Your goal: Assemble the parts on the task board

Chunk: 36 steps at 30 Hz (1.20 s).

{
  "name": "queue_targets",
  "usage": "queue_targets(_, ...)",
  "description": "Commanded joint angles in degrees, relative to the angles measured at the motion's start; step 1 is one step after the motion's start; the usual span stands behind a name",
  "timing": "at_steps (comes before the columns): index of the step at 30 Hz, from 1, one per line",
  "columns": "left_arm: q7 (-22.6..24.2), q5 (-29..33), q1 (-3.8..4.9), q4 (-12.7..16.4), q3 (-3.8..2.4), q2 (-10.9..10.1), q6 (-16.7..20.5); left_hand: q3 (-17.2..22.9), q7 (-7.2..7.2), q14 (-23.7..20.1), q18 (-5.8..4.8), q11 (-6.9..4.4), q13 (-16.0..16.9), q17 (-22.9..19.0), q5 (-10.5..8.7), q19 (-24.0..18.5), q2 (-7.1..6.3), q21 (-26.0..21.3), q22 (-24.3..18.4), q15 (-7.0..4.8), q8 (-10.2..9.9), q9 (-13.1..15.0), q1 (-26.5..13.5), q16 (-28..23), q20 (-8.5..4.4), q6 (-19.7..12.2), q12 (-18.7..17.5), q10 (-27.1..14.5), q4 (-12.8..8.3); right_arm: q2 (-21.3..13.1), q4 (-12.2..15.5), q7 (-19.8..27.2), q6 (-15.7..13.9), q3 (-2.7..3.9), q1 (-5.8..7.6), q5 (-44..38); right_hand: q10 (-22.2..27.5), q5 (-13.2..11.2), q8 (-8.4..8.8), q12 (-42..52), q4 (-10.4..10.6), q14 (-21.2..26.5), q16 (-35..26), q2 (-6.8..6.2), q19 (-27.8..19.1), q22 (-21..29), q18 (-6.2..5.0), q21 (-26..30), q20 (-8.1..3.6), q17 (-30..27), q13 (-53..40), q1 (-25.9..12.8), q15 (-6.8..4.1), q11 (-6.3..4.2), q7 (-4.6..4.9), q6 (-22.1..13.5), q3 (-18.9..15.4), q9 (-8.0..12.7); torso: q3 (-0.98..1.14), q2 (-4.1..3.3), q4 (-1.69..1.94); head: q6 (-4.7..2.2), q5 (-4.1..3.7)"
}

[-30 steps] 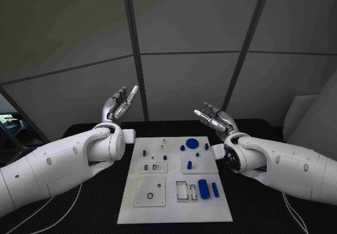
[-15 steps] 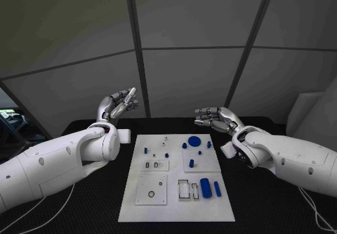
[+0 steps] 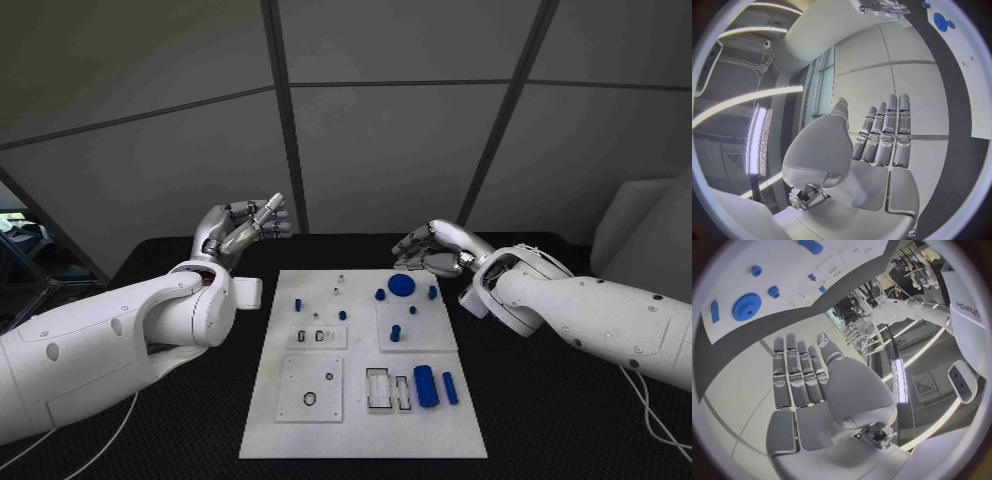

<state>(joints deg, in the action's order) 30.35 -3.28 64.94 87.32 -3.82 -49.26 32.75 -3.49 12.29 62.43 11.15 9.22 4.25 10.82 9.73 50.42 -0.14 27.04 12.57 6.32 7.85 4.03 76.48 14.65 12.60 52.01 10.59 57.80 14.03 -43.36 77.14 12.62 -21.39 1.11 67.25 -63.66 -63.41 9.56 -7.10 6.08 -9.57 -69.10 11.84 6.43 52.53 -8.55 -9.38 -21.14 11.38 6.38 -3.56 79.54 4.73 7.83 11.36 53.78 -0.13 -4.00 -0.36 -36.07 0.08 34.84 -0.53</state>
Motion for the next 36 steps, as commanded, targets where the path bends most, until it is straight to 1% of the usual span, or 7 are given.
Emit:
queue_targets(1, -1.4, -3.2, 0.04, 2.1, -0.05, -1.0, -2.6, -0.2, 0.02, 0.6, -0.66, -0.03, 0.1, 0.5, -0.26, 0.7, 0.09, 0.6, 0.2, -0.10, 0.1, -0.1, 0.7, 0.2, -0.08, 0.7, -0.4, 0.8, -0.5, 0.2, 0.5, -5.8, 3.1, 0.12, 0.95, -14.5, -5.4, 2.4, 1.07, -1.6, -2.5, -12.0, 4.5, -1.53, 8.2, -3.5, -1.21, -7.5, -4.02, 3.8, -0.2, -0.1, -3.38, -2.03, -1.61, 4.3, 1.6, 0.1, -0.22, -1.67, 0.14, -0.34, -0.24)
queue_targets(7, -2.1, -3.8, 0.02, 5.8, -0.05, -2.8, -3.1, -0.4, -0.01, 0.8, -0.67, -0.05, 0.0, 0.9, -0.26, 1.1, 0.18, 1.1, 0.5, -0.16, -0.2, -0.1, 0.8, 0.1, -0.21, 0.9, -0.7, 0.9, -0.7, 0.9, 1.2, -10.7, 6.6, 0.15, 2.48, -24.6, -6.8, 3.5, 1.82, -2.5, -3.5, -17.3, 10.0, -2.75, 11.0, -7.3, -1.02, -14.0, -6.00, 8.6, -0.3, -1.8, -4.58, -2.98, -2.41, 6.2, 2.7, 0.1, -0.39, -3.27, 0.44, -0.69, -0.37)
queue_targets(12, -2.4, -3.9, -0.05, 8.2, -0.06, -3.7, -3.3, -0.5, 0.01, 0.8, -0.69, -0.01, -0.1, 1.1, -0.25, 1.2, 0.26, 1.3, 0.6, -0.14, -0.3, -0.2, 0.9, -0.1, -0.25, 0.9, -1.1, 0.7, -0.7, 1.4, 2.0, -13.9, 8.5, 0.17, 3.16, -30.5, -7.0, 3.3, 3.01, -2.5, -4.3, -16.7, 13.0, -3.84, 9.9, -9.8, -0.97, -17.8, -6.31, 12.2, -0.4, -3.5, -4.83, -3.34, -2.78, 6.6, 4.6, 0.1, -0.54, -4.22, 0.78, -0.87, -0.54)
queue_targets(18, -2.7, -3.9, -0.08, 9.1, -0.06, -4.0, -3.5, -0.6, 0.05, 0.8, -0.71, 0.04, -0.2, 1.3, -0.26, 1.4, 0.40, 1.7, 0.8, -0.12, -0.5, -0.2, 0.8, -0.3, -0.29, 0.9, -1.4, 0.6, -0.8, 2.1, 2.6, -15.9, 10.2, 0.18, 3.58, -34.1, -5.6, 3.1, 3.39, -2.4, -4.6, -16.9, 23.4, -5.02, 10.8, -13.4, -1.04, -23.6, -6.46, 19.0, -0.6, -5.6, -4.98, -3.33, -2.98, 6.1, 7.1, 0.0, -0.62, -5.06, 0.85, -0.90, -0.54)
queue_targets(22, -2.8, -3.9, -0.09, 9.3, -0.07, -4.1, -3.6, -0.8, 0.12, 0.7, -0.73, 0.10, -0.2, 1.4, -0.26, 1.5, 0.42, 1.9, 0.9, -0.09, -0.7, -0.2, 0.7, -0.4, -0.31, 0.9, -1.6, 0.5, -0.8, 2.8, 2.6, -16.7, 11.6, 0.18, 3.71, -35.1, -5.3, 3.1, 3.38, -2.4, -4.5, -17.5, 37.5, -5.66, 10.7, -16.7, -0.95, -27.9, -6.38, 32.8, -0.7, -6.7, -4.94, -3.26, -3.03, 5.9, 9.4, 0.0, -0.67, -5.46, 0.86, -0.92, -0.51)
queue_targets(31, -2.1, -3.4, -0.09, 9.7, -0.07, -4.1, -3.2, -1.4, 0.38, 0.4, -0.84, 0.49, -0.5, 2.0, -0.23, 1.2, 0.74, 2.6, 1.3, 0.20, -1.6, -0.3, 0.4, -1.2, -0.20, 0.4, -3.1, -0.9, -0.7, 4.2, 2.2, -18.8, 13.3, 0.18, 3.79, -38.6, -3.8, 3.6, 3.37, -2.4, -3.9, -18.4, 58.7, -7.46, 18.0, -37.9, 1.91, -44.2, -5.89, 55.6, -0.9, -7.9, -4.87, -3.20, -3.08, 5.7, 13.9, -0.1, -0.65, -5.99, 1.02, -1.39, -0.58)
queue_targets(36, -2.0, -3.3, -0.09, 9.9, -0.07, -4.1, -3.2, -1.5, 0.39, 0.3, -0.85, 0.51, -0.5, 2.1, -0.23, 1.1, 0.77, 2.6, 1.4, 0.23, -1.7, -0.3, 0.4, -1.3, -0.19, 0.3, -3.3, -1.0, -0.7, 4.8, 1.8, -19.4, 13.8, 0.18, 3.80, -39.3, -3.3, 3.5, 3.37, -2.4, -3.4, -18.1, 62.1, -8.23, 19.0, -41.8, 2.37, -47.2, -5.55, 59.1, -1.0, -8.2, -4.78, -3.04, -3.04, 5.5, 15.4, -0.1, -0.64, -6.09, 1.01, -1.33, -0.53)
